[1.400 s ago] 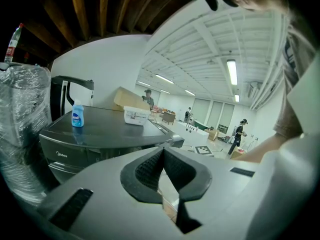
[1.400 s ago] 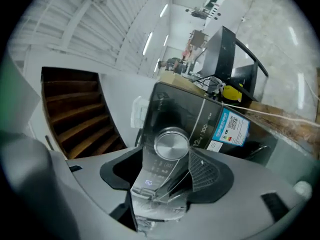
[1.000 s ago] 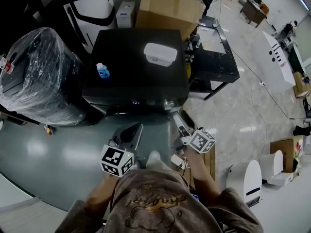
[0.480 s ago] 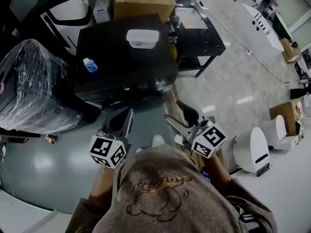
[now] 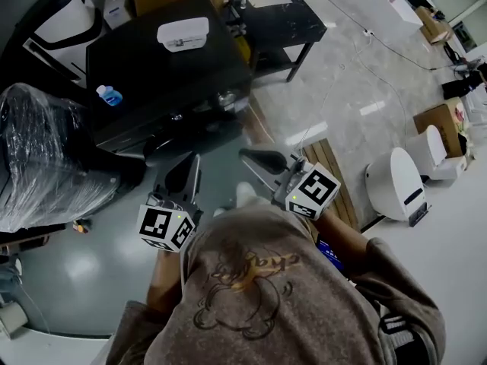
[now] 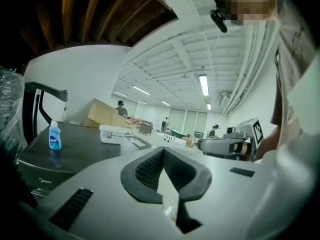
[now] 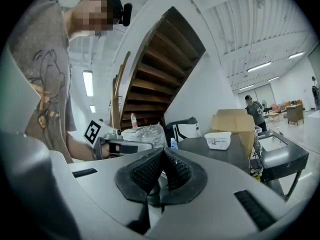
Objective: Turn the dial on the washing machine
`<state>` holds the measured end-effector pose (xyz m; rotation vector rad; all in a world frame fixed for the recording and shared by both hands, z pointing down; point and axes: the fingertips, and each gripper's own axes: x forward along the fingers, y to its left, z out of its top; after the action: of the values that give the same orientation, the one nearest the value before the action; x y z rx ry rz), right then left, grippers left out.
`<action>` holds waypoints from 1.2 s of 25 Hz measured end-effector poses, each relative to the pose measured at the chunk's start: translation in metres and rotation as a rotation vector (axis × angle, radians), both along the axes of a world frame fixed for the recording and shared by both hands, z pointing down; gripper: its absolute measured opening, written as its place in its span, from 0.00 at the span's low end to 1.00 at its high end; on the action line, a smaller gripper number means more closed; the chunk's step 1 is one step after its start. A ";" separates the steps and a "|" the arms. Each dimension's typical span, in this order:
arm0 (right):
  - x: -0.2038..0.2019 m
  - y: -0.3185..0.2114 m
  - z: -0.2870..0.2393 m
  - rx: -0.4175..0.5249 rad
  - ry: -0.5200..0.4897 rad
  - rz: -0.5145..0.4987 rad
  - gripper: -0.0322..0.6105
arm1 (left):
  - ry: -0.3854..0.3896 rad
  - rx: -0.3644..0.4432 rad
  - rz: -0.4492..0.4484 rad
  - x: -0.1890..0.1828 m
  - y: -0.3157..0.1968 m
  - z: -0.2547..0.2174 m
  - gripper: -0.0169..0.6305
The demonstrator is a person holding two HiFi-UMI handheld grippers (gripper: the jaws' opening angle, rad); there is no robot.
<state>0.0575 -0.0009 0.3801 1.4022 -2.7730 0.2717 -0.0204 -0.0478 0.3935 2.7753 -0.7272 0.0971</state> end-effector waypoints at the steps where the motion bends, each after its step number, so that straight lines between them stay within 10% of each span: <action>1: 0.000 0.000 0.001 0.002 0.005 0.000 0.05 | 0.004 -0.004 0.004 0.002 0.001 0.003 0.03; 30: 0.006 -0.015 0.010 -0.007 -0.006 0.070 0.05 | 0.000 -0.033 -0.038 -0.014 -0.010 0.010 0.03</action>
<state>0.0635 -0.0162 0.3898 1.5018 -2.7282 0.2882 -0.0345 -0.0580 0.4037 2.7282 -0.7712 0.1002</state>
